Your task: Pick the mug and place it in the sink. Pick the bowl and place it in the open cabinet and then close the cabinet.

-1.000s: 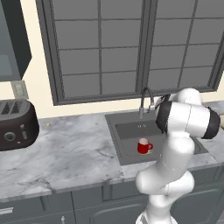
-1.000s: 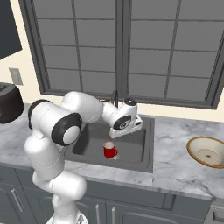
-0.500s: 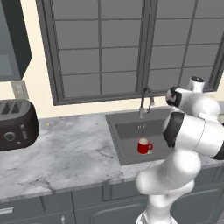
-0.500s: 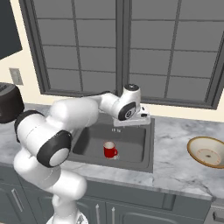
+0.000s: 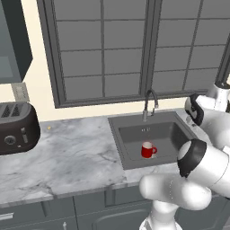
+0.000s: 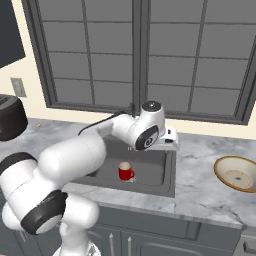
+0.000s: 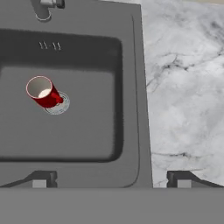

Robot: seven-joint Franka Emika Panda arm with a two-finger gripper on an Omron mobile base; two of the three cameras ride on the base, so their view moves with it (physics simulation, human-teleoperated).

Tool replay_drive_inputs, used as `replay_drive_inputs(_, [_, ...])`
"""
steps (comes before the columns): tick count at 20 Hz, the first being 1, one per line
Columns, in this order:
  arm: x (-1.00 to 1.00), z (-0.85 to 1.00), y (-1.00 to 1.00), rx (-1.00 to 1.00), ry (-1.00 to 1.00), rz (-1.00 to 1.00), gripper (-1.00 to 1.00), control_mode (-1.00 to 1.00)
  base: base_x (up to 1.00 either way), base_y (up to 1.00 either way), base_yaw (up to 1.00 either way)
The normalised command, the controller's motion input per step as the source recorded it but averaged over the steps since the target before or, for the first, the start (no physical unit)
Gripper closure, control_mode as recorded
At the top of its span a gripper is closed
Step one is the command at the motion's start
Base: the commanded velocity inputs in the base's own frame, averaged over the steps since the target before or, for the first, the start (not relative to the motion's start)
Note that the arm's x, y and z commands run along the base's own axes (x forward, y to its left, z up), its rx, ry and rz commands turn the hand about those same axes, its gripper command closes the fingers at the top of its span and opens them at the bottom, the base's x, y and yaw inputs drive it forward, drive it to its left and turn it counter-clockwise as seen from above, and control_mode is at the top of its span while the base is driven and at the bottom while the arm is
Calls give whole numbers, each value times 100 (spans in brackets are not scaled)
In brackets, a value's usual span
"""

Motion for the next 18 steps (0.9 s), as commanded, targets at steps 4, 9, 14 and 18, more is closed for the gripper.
replay_drive_inputs(4, [-18,6,-28,-4,-11,-1,-100,-100,0,0,0])
replay_drive_inputs(9, [0,0,-27,-15,0,-1,-100,-100,0,0,0])
replay_drive_inputs(14, [1,0,-36,-16,0,-6,-100,-100,0,0,0])
replay_drive_inputs(18, [13,0,-43,-18,3,-12,-100,-100,0,0,0])
